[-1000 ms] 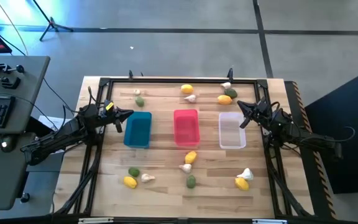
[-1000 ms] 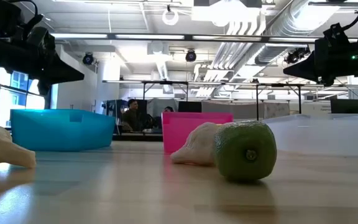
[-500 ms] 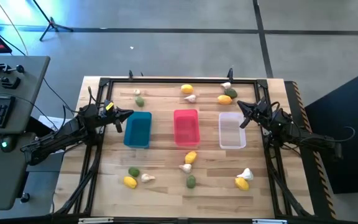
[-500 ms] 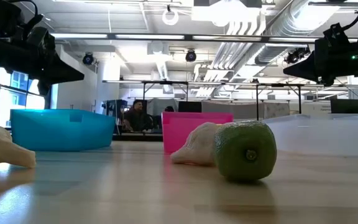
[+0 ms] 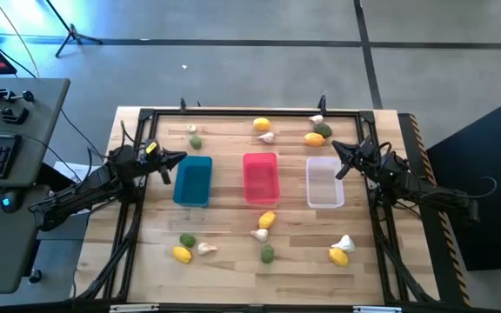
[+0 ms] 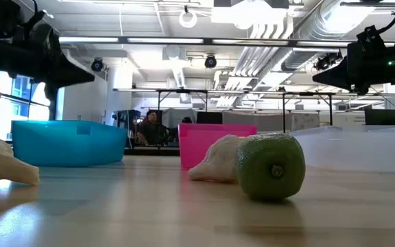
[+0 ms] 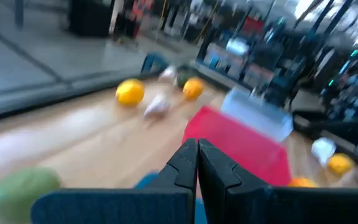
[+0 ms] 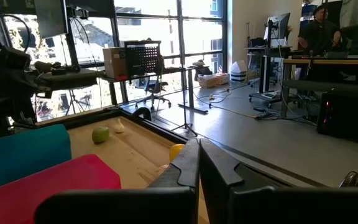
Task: Sort produce into baskets
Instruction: Put the top left yellow lemon into the blue bin
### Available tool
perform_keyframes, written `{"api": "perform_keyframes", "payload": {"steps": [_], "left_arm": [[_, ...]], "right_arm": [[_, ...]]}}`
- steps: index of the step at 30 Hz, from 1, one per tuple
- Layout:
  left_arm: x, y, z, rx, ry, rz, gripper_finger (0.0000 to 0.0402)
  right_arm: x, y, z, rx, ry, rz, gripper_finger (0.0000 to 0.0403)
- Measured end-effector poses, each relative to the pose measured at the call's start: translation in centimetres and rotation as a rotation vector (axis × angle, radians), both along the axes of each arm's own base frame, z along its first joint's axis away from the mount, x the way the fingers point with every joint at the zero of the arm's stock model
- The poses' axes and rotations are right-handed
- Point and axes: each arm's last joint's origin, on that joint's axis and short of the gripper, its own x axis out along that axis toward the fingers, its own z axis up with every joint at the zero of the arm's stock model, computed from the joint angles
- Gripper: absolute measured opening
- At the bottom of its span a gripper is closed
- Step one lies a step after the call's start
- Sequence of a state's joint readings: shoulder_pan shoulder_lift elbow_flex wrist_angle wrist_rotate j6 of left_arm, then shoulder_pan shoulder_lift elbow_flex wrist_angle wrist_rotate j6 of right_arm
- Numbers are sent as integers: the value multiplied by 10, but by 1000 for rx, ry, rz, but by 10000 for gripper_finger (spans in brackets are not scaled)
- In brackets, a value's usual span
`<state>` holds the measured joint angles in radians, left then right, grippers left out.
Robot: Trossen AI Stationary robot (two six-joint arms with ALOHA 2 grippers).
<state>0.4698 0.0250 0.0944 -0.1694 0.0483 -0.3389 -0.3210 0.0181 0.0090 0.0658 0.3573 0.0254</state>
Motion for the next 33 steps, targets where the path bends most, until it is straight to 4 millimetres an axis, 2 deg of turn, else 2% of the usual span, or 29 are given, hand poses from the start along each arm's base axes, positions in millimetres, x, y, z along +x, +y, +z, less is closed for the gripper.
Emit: {"api": "perform_keyframes", "payload": {"steps": [9, 15, 18, 21, 26, 33], "left_arm": [[0, 2, 16, -5, -182, 41, 0], [9, 4, 18, -58, -193, 15, 0], [17, 7, 28, -31, -138, 49, 0], [29, 13, 41, -42, -69, 57, 0], [57, 28, 66, -22, 45, -28, 0], [101, 67, 94, -88, 182, -224, 0]], "right_arm": [[0, 0, 0, 0, 0, 0, 0], [0, 0, 0, 0, 0, 0, 0], [0, 0, 0, 0, 0, 0, 0], [0, 0, 0, 0, 0, 0, 0], [0, 0, 0, 0, 0, 0, 0], [0, 0, 0, 1, 1, 0, 0]]}}
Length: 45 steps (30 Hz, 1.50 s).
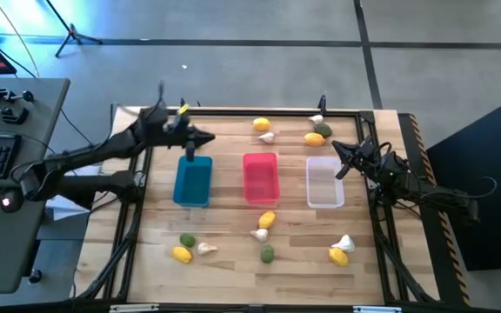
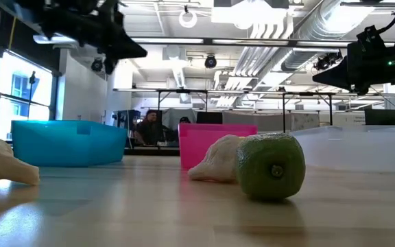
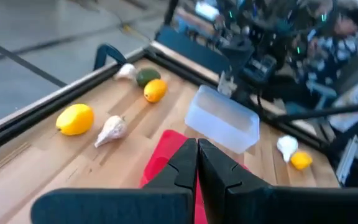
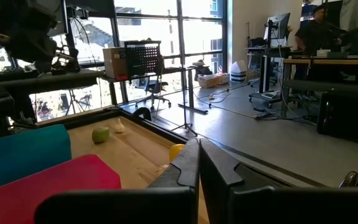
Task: Sort produce into baskets
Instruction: Put the top left yellow lemon into the blue bin
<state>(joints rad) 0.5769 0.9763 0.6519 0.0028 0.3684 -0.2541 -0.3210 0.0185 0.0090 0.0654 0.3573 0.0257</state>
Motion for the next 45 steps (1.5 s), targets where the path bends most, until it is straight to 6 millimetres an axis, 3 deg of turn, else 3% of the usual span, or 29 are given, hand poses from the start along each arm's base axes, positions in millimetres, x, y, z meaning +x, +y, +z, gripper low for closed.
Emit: {"api": "perform_keyframes", "payload": {"steps": [5, 13, 21, 28, 35, 40, 45], "left_arm": [[29, 37, 6, -1, 62, -85, 0], [78, 104, -5, -58, 153, -147, 0], [122, 146, -14, 15, 281, -238, 0], [143, 165, -28, 37, 334, -276, 0], [151, 176, -51, 65, 414, -242, 7], [158, 174, -62, 193, 505, -246, 46], [162, 169, -63, 280, 542, -267, 111]], "right_arm": [[0, 0, 0, 0, 0, 0, 0], [0, 0, 0, 0, 0, 0, 0], [0, 0, 0, 0, 0, 0, 0], [0, 0, 0, 0, 0, 0, 0], [0, 0, 0, 0, 0, 0, 0], [0, 0, 0, 0, 0, 0, 0], [0, 0, 0, 0, 0, 0, 0]]}}
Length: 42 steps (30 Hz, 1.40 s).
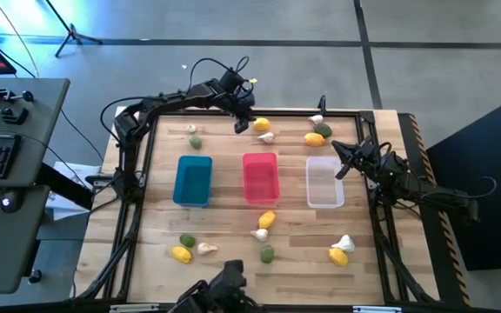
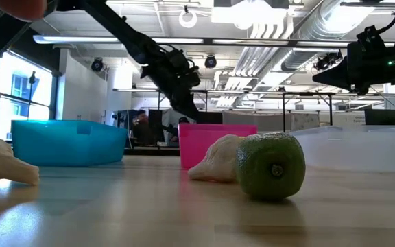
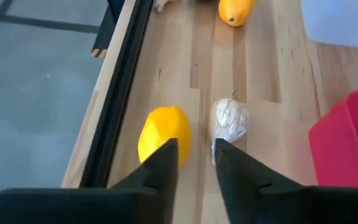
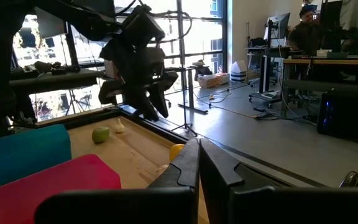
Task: Sort produce into baskets
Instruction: Put the top left yellow lemon into the blue bin
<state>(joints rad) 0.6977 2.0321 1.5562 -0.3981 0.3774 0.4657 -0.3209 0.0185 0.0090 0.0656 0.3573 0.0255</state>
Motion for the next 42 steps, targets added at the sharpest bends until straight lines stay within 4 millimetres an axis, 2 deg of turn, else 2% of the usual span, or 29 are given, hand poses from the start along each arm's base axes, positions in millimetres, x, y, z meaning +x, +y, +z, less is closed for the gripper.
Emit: {"api": "perform_keyframes", "payload": {"steps": [5, 9, 17, 28, 32, 42], "left_arm": [[3, 4, -12, 28, 14, -23, 173], [4, 10, -29, 15, 33, -15, 198], [8, 13, -45, 18, 42, -32, 203], [12, 16, -46, 66, 4, -56, 203], [13, 17, -53, 58, 18, -53, 203], [27, 26, -54, 57, 23, -45, 234]], "right_arm": [[0, 0, 0, 0, 0, 0, 0], [0, 0, 0, 0, 0, 0, 0], [0, 0, 0, 0, -1, 0, 0], [0, 0, 0, 0, 0, 0, 0], [0, 0, 0, 0, 0, 0, 0], [0, 0, 0, 0, 0, 0, 0]]}}
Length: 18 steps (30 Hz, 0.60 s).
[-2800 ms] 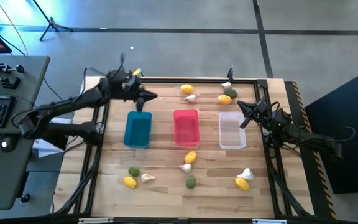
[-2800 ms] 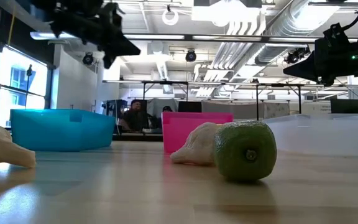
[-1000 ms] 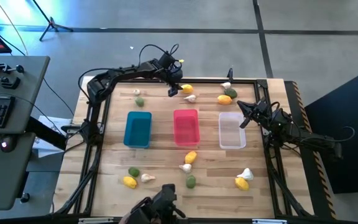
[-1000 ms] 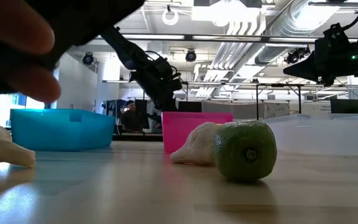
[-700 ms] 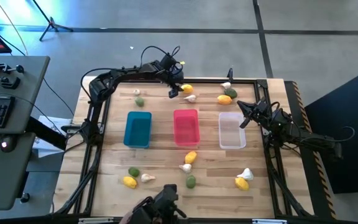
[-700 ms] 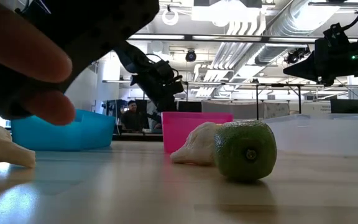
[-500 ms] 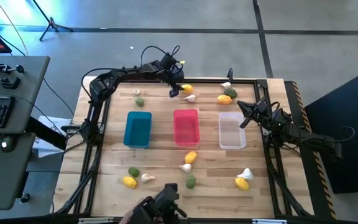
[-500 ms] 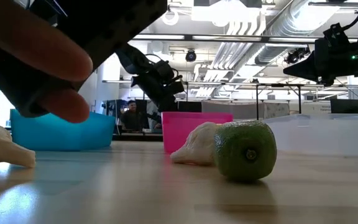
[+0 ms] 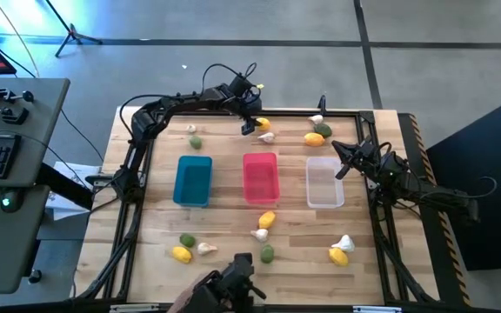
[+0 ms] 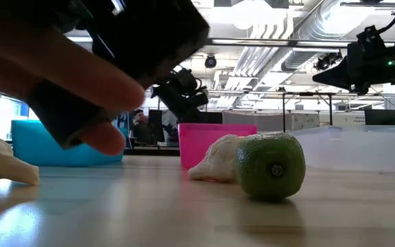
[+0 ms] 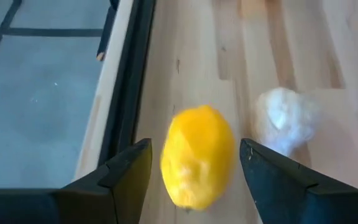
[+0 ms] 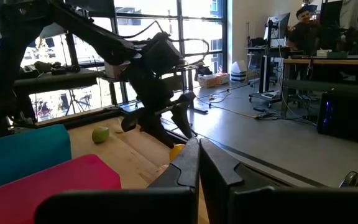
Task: Sort produce into baskets
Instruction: Put the top left yellow lemon into the blue bin
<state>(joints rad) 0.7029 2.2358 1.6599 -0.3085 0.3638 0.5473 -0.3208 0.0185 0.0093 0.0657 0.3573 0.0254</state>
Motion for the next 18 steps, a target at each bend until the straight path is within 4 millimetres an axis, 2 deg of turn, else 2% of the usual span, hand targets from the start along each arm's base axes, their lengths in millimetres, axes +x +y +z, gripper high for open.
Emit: {"api": "perform_keyframes", "payload": {"steps": [9, 13, 18], "left_arm": [[4, 6, -19, -12, 86, -39, 237], [5, 6, -20, -6, 90, -40, 236], [5, 6, -19, 10, 97, -39, 210]], "right_arm": [[0, 0, 0, 1, 2, 0, 0], [0, 0, 0, 1, 2, 0, 0], [0, 0, 0, 1, 2, 0, 0]]}}
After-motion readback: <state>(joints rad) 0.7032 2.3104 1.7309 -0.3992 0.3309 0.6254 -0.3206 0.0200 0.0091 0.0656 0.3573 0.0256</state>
